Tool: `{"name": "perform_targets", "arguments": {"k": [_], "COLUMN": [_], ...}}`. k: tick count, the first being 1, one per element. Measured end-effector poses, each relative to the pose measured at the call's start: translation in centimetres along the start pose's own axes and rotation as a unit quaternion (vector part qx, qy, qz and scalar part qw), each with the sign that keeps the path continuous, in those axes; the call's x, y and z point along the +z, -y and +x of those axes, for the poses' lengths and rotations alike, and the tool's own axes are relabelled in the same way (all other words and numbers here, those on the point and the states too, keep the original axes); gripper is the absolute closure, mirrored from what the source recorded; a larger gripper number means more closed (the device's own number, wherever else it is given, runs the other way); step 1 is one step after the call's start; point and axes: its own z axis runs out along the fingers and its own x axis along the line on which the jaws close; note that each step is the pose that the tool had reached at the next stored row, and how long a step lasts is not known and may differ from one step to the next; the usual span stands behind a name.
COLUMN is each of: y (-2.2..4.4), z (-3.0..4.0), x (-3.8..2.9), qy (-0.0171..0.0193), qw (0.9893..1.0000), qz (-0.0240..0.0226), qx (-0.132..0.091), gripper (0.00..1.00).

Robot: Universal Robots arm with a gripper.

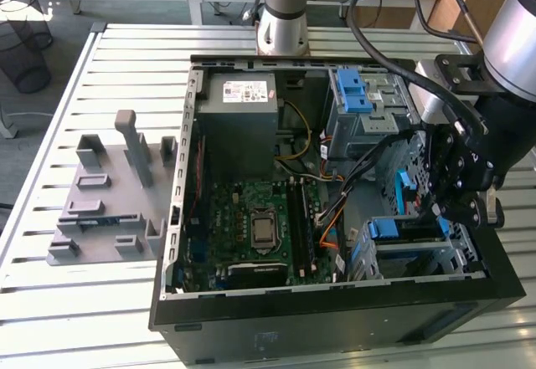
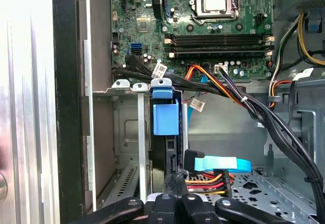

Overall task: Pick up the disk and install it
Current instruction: 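Insert the second disk wire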

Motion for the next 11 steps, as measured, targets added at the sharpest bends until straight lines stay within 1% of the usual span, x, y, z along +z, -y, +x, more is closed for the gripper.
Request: {"name": "perform_targets", "arguments": {"k": [6,11], "y": [-0.04,-0.62], "z": [0.0,0.04], "x": [-0.02,-0.02], "qy": [-0.0001,-0.0001], "qw": [1.0,1.0], "qz": [0.0,0.0], "qx": [0.0,0.0], "gripper": [0.89,0.89]}}
